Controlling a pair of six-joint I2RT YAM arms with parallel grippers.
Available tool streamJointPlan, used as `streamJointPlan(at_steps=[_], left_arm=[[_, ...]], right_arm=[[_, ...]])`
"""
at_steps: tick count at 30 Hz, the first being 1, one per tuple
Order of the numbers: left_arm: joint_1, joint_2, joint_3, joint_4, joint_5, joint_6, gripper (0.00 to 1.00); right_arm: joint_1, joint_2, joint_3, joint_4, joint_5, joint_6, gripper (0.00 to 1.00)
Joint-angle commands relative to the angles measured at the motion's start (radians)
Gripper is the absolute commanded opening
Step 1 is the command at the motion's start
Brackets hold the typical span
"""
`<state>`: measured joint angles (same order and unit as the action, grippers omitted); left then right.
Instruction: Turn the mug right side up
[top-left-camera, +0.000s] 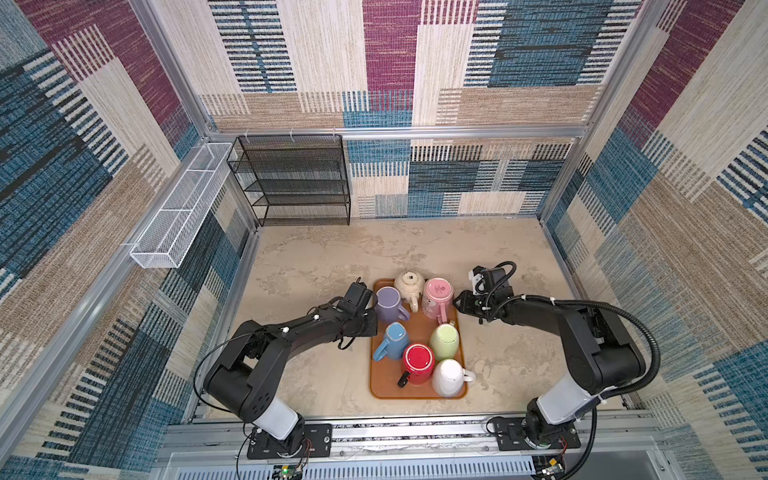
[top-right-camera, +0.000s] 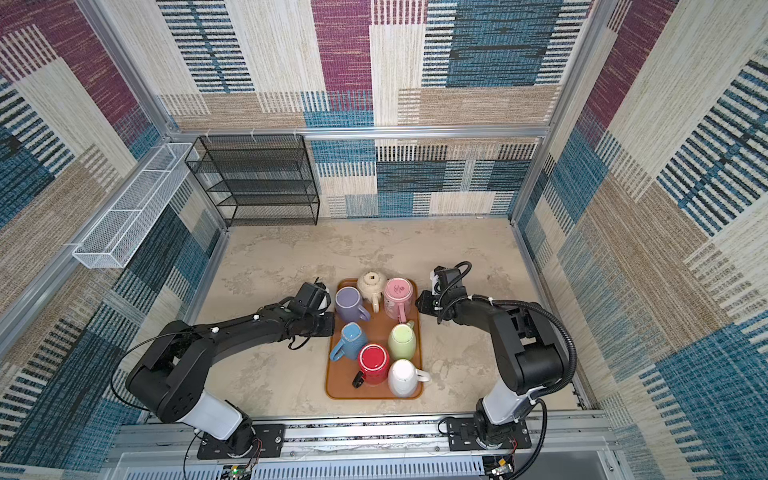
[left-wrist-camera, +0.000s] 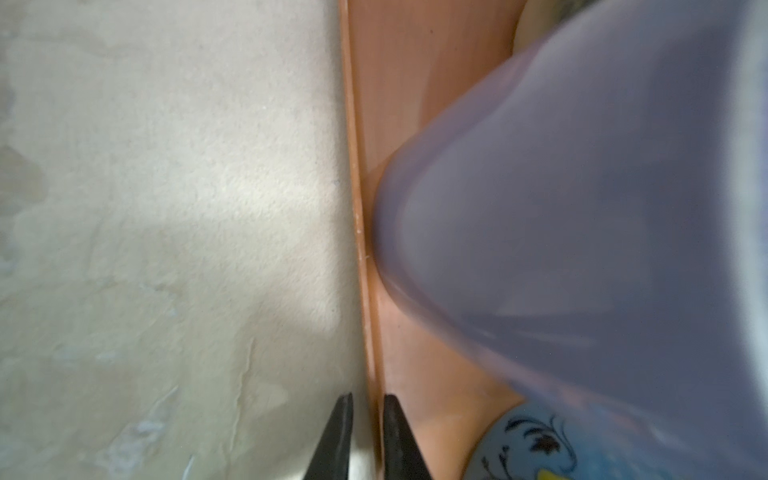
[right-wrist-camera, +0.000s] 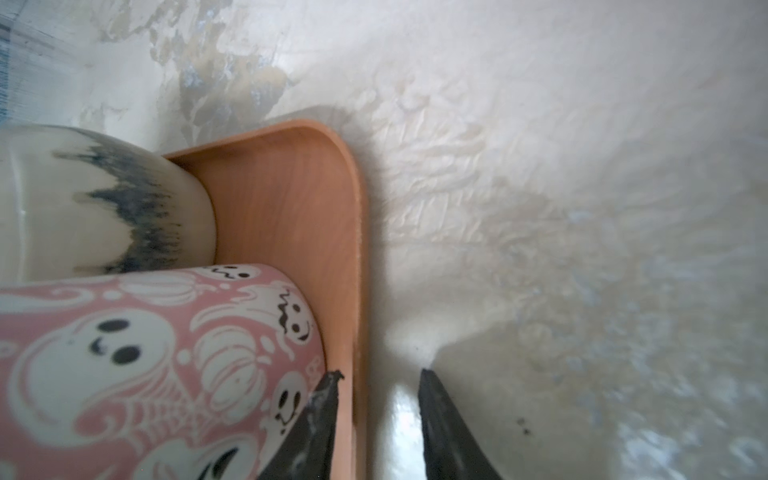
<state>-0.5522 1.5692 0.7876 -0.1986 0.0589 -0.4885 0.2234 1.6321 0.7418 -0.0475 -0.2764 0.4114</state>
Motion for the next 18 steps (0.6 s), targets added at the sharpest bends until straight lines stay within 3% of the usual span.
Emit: streamJointPlan(at_steps=[1, 14, 18], left_arm=[[0.0, -0.027, 0.006, -0.033, -0.013, 0.022, 0.22], [0.001, -0.197, 0.067, -0.187, -0.044, 0.043, 0.38], [0.001, -0.26, 0.115, -0.279, -0.022, 0.061, 0.52]], right_arm=[[0.0, -0.026, 0.004, -0.085, 0.084, -0.014, 0.42], [-0.009, -0.247, -0.059, -0.075, 0.187, -0.037, 0.57], [-0.009, -0.337, -0.057, -0.094, 0.195, -0.081, 0.59]])
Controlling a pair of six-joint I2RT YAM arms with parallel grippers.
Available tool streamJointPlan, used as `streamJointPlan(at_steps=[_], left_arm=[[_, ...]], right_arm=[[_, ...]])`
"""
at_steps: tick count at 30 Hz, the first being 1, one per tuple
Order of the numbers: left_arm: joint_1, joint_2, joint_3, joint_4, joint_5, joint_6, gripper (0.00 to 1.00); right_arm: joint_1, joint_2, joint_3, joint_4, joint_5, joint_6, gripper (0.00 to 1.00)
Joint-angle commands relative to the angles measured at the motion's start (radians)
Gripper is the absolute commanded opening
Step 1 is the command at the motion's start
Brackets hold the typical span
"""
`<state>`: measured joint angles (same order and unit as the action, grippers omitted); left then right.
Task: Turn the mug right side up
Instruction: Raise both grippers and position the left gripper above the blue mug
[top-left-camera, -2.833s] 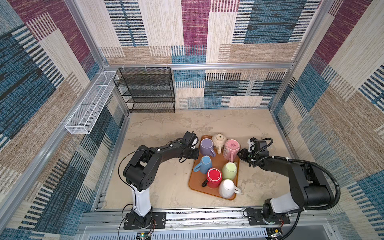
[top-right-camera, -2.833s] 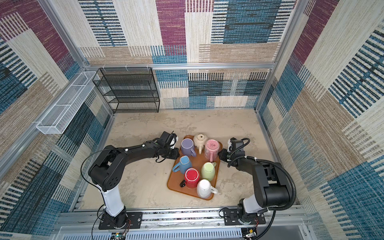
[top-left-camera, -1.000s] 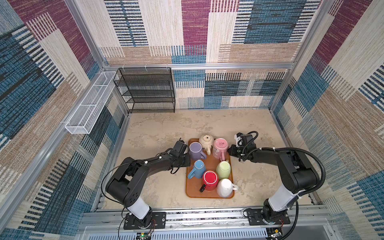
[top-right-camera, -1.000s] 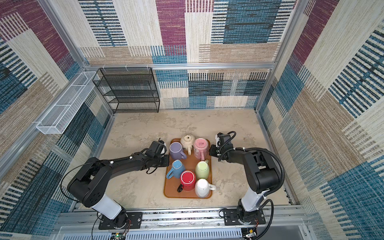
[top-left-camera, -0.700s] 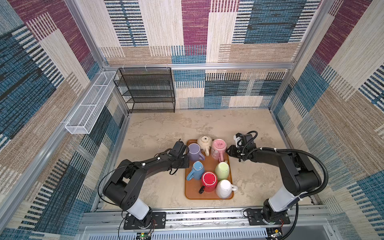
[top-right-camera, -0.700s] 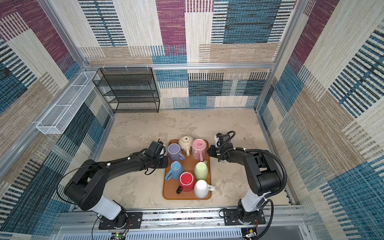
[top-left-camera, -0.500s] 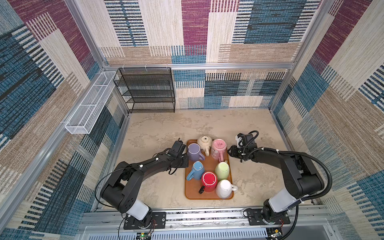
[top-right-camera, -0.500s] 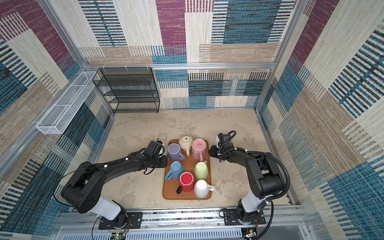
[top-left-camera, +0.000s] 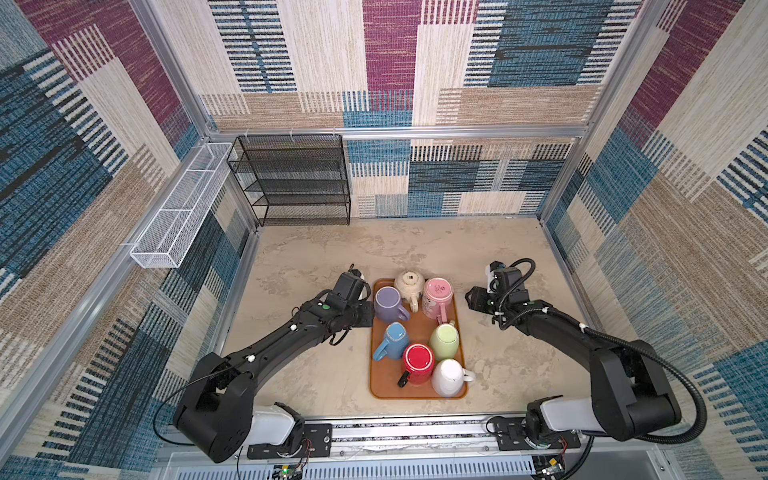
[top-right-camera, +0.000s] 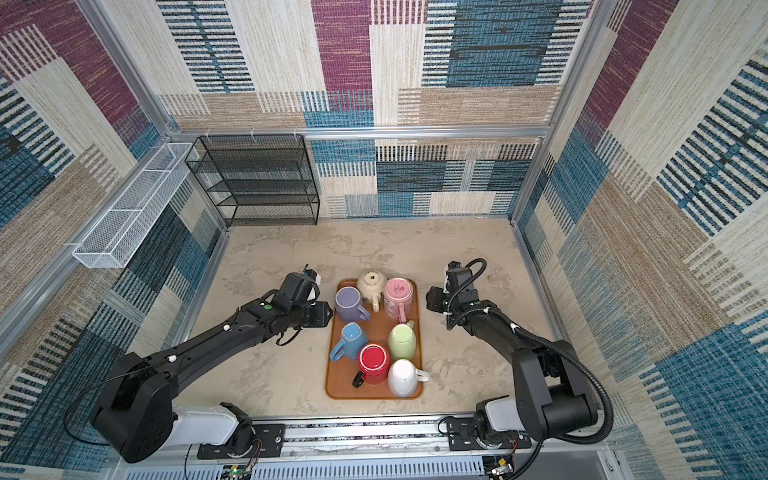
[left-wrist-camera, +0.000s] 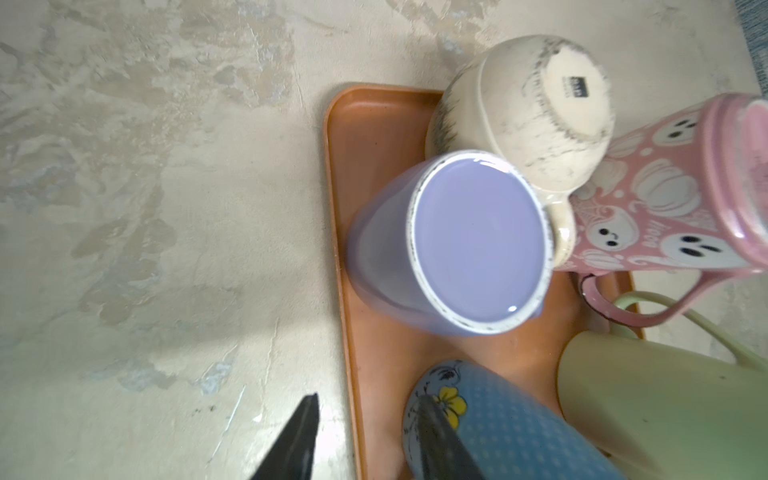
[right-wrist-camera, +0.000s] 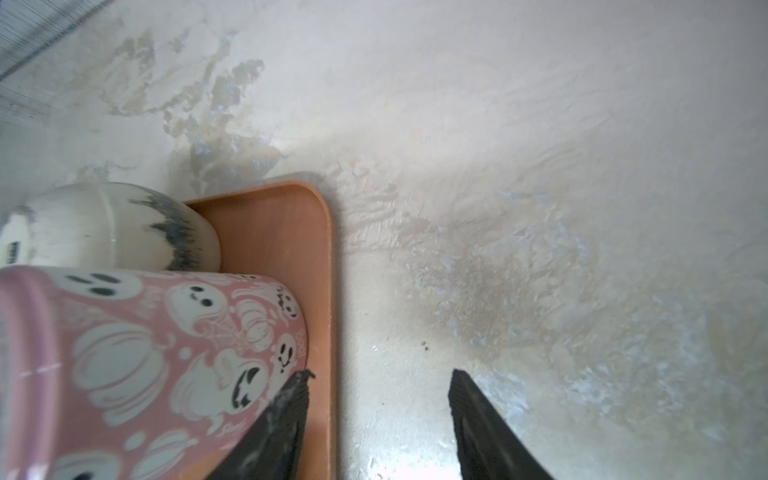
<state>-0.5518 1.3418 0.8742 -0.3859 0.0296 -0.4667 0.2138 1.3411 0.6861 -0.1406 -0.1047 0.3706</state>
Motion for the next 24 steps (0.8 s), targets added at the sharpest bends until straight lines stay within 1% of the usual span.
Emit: streamJointPlan(at_steps=[1, 5, 7, 9, 14, 17, 19, 24], left_arm=[[0.002, -0.051, 0.041, -0.114, 0.016, 0.047, 0.53], [0.0, -0.118, 0.092, -0.216, 0.032, 0.086, 0.55], [0.0, -0.144, 0.121, -0.277, 0.035, 0.115, 0.54], [0.0, -0.167, 0.15, -0.34, 0.036, 0.154, 0.54], [-0.002, -0.193, 0.202, -0.453, 0.036, 0.27, 0.54], [-0.004, -0.193, 0.204, -0.478, 0.08, 0.344, 0.54], [-0.012, -0.201, 0.183, -0.476, 0.132, 0.414, 0.54], [-0.049, -0.224, 0.12, -0.445, 0.196, 0.561, 0.52]], right_arm=[[0.001, -0.079, -0.009, 0.007, 0.011, -0.048, 0.59], [0.0, -0.22, -0.051, 0.033, -0.029, -0.056, 0.64], [0.001, -0.267, -0.059, 0.031, -0.05, -0.061, 0.65], [0.001, -0.298, -0.062, 0.031, -0.081, -0.067, 0.65], [0.004, -0.354, -0.073, 0.051, -0.206, -0.06, 0.65], [0.007, -0.392, -0.091, 0.055, -0.243, -0.06, 0.65], [0.01, -0.422, -0.103, 0.057, -0.262, -0.06, 0.65], [0.01, -0.474, -0.132, 0.083, -0.306, -0.044, 0.65]])
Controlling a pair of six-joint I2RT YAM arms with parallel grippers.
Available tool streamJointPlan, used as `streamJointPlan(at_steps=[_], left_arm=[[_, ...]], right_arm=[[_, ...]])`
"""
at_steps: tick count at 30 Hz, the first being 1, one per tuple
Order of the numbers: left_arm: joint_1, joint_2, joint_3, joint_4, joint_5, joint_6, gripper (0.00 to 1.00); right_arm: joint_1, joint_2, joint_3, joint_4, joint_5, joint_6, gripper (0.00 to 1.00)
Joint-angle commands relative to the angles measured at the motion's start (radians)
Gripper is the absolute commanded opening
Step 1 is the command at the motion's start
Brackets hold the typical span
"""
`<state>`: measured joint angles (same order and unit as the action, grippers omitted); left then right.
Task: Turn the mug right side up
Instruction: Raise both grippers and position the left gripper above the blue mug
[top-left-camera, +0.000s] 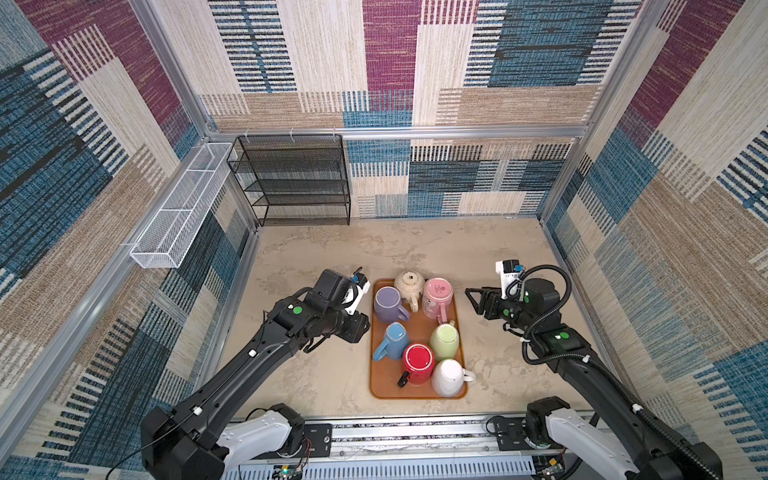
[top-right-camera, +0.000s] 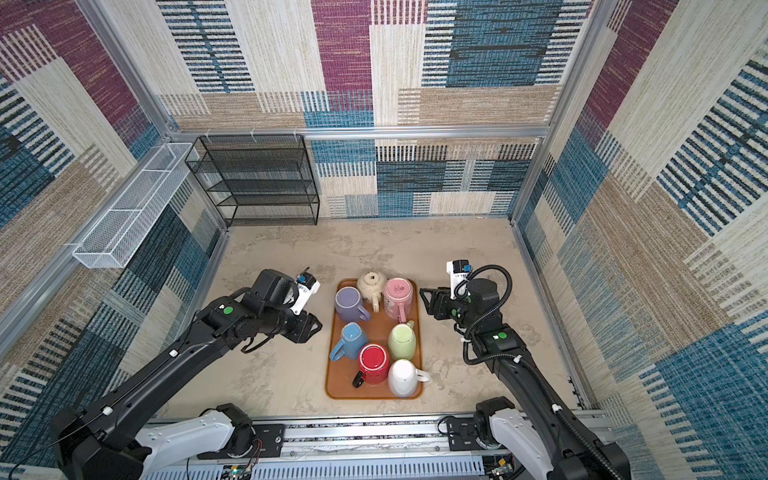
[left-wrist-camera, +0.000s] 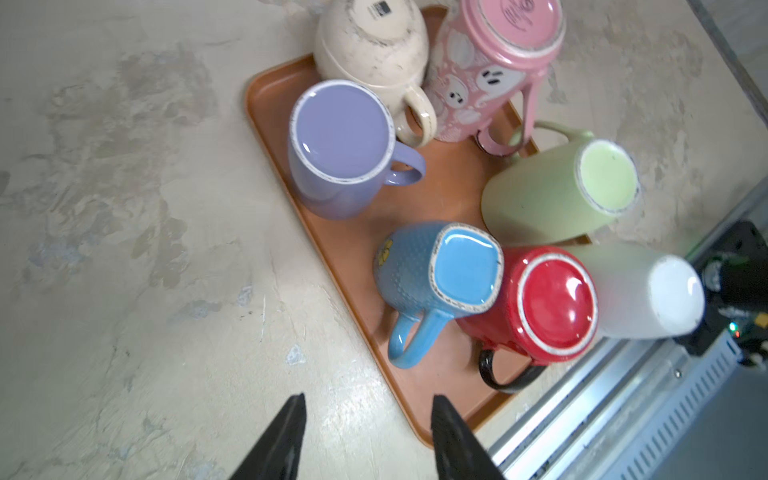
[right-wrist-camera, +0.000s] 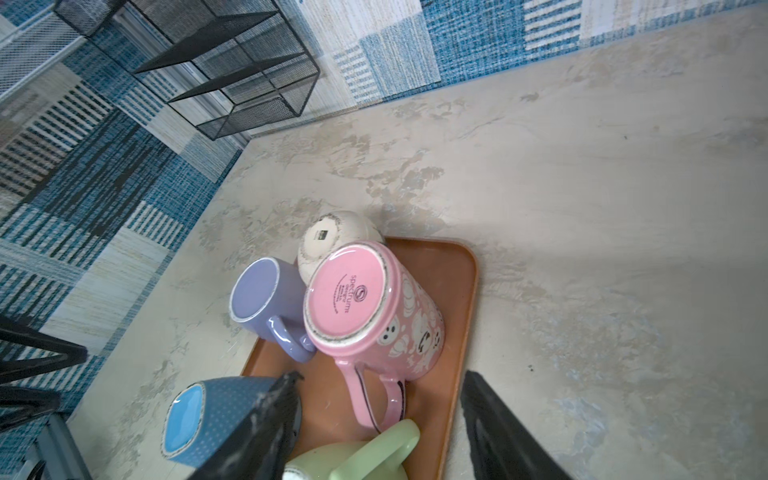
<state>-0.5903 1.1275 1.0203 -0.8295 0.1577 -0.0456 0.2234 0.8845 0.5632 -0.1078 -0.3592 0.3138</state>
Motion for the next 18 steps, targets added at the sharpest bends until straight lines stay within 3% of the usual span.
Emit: streamJointPlan(at_steps=[1, 6, 18], left_arm=[[-0.019, -0.014, -0.044, 0.02, 0.066, 0.159, 0.52], [-0.089, 0.002, -0.082, 0.081, 0.061, 0.216, 0.49], [-0.206, 0.115, -0.108, 0.145, -0.11, 0.225, 0.49]], right_arm=[[0.001, -0.021, -0.009, 0.057, -0.058, 0.014, 0.65], [0.001, -0.04, -0.013, 0.087, -0.099, 0.021, 0.66], [0.002, -0.054, -0.032, 0.165, -0.187, 0.053, 0.68]])
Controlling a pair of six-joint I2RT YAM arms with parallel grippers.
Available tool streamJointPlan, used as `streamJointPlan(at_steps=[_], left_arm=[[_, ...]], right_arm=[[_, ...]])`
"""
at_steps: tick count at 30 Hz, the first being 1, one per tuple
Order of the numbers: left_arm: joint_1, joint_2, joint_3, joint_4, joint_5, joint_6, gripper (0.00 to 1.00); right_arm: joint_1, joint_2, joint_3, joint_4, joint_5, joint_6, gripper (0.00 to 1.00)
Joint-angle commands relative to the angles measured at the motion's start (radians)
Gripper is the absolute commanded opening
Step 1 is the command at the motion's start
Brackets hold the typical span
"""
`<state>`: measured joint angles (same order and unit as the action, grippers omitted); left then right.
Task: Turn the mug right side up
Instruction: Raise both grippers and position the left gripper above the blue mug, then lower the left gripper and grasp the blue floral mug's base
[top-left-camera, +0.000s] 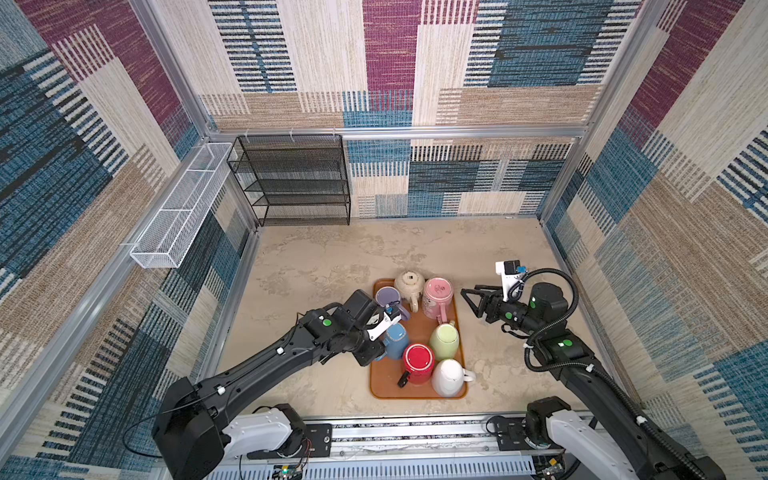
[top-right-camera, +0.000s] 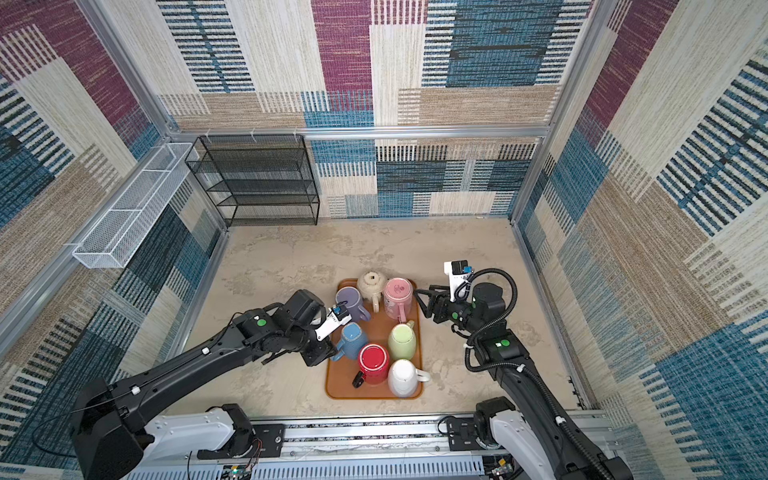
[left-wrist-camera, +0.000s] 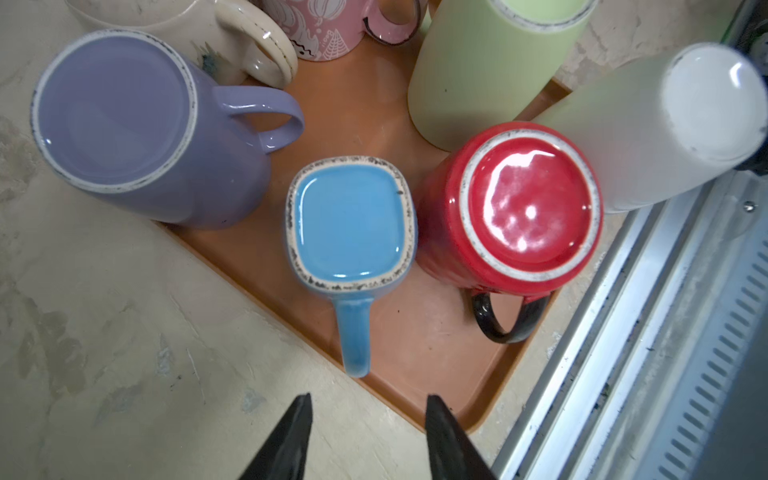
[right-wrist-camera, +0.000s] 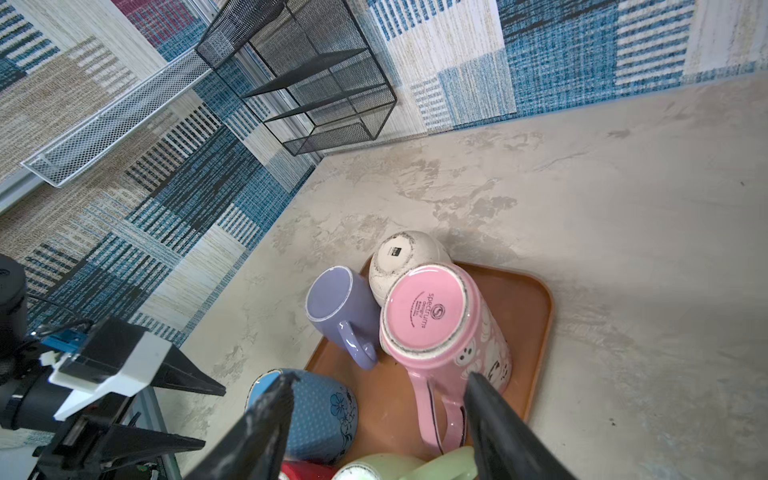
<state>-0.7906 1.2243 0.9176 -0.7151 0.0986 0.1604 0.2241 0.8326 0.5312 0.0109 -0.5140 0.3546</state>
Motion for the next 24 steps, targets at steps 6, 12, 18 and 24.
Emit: streamJointPlan(at_steps=[6, 12, 18, 24], left_arm=[[-0.01, 0.05, -0.005, 0.048, -0.061, -0.002, 0.5], [-0.011, 0.071, -0.012, 0.087, -0.086, -0.025, 0.49], [-0.014, 0.105, -0.003, 0.11, -0.083, -0.039, 0.47], [-0.016, 0.137, 0.01, 0.111, -0.086, -0.045, 0.45]], right_arm=[[0.001, -0.004, -0.008, 0.039, -0.036, 0.003, 0.69], [0.001, -0.002, -0.023, 0.054, -0.042, 0.002, 0.69], [0.001, 0.013, -0.017, 0.06, -0.047, -0.001, 0.69], [0.001, 0.016, -0.022, 0.063, -0.046, 0.001, 0.69]])
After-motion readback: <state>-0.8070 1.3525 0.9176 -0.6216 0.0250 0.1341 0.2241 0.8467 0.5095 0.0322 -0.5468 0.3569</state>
